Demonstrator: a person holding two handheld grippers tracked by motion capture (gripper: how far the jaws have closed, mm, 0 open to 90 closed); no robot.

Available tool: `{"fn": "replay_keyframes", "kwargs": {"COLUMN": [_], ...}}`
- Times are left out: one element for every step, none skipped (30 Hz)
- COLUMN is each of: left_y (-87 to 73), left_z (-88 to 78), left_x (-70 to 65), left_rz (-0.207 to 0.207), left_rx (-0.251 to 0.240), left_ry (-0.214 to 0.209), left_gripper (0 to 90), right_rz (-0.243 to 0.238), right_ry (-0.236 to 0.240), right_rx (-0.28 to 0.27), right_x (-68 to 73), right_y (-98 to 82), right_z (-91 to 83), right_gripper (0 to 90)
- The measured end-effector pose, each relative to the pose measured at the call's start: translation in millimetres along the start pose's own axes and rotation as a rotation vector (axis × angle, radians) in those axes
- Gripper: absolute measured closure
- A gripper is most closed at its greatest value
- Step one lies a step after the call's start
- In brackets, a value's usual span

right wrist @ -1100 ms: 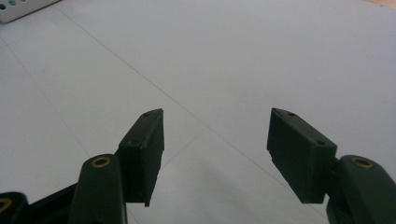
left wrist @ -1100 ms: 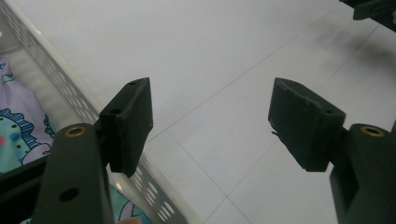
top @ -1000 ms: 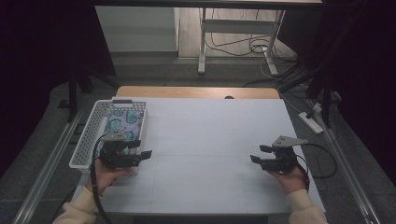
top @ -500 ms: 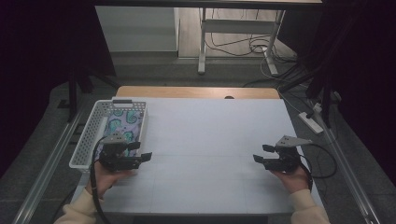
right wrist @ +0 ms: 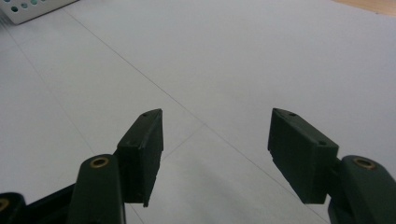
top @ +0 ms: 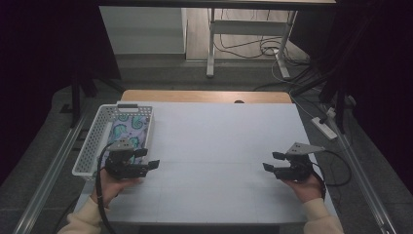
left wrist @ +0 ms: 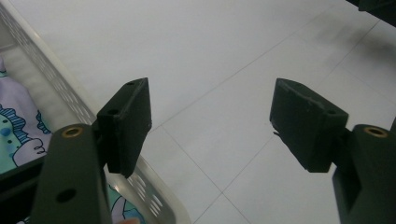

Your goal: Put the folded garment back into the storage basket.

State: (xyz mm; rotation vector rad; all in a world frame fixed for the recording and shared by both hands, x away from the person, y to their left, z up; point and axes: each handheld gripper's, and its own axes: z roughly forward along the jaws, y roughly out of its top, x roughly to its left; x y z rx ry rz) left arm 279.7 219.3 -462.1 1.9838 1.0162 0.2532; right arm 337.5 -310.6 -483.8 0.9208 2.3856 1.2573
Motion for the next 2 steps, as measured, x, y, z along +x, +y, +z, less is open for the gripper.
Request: {"fn": "replay_keyframes", "kwargs": {"left_y": [0.0,0.1], "left_z": [0.0,-0.1], "left_x": [-0.1,-0.1], "left_rz": [0.001,0.001], "left_rx": [0.000,0.000], "left_ry": [0.001,0.002], "left_gripper": [29.4,29.3], "right_rz": [-0.001,-0.002], "right_ry": [0.001,0.002], "right_rx": [-0.001,-0.002], "right_x": [0.0,0.1], "right_y": [0.0,0.1], "right_z": [-0.1,-0.1], "right_gripper": [36.1,36.0]}}
